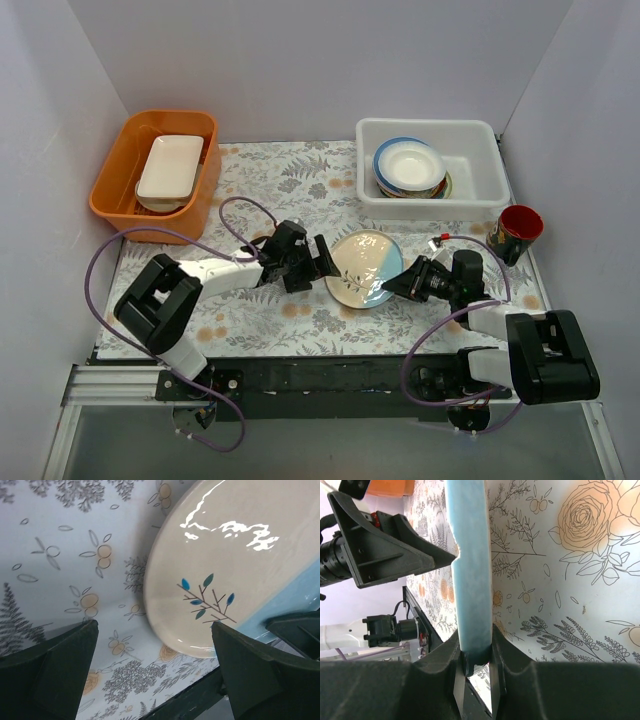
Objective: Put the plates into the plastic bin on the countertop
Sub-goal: Pick up the plate at the center of the board.
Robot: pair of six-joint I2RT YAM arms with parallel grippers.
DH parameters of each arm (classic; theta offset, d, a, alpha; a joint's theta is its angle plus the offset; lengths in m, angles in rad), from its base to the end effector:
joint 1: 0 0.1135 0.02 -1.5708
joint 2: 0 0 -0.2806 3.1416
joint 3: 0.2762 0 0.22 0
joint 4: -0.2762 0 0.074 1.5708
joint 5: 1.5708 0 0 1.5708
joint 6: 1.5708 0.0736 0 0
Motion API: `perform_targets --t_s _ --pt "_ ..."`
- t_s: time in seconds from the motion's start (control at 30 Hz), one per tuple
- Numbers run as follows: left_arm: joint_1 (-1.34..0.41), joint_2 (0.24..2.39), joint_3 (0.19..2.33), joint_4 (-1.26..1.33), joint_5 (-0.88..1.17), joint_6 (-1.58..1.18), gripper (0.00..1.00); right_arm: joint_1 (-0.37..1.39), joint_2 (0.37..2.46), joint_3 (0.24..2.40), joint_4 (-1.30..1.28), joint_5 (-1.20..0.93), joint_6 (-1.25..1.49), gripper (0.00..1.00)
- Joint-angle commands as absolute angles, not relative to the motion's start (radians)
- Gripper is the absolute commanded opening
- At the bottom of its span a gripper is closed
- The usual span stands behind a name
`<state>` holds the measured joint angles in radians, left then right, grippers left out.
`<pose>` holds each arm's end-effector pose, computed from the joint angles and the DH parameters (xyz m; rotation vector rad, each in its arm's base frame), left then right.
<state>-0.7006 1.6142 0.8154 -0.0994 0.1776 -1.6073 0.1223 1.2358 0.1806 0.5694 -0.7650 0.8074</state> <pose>0.2317 -0.2124 0.1695 -1.1693 2.6029 -1.0145 0.1890 0.0746 0.1646 0.2284 2.1748 1.3385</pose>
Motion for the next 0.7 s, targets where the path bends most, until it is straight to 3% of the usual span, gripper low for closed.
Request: perform_targets --t_s 0.0,0.67 --pt "-0.704 1.525 0.775 -0.258 0.104 -1.582 0.98 0.123 1.193 0.247 0.601 -0.802 0.77 0.01" --pt "-0.69 1.21 0.818 -0.472 -0.04 -1.562 0.98 0.123 1.036 0.276 0.427 -0.787 0.75 0.01"
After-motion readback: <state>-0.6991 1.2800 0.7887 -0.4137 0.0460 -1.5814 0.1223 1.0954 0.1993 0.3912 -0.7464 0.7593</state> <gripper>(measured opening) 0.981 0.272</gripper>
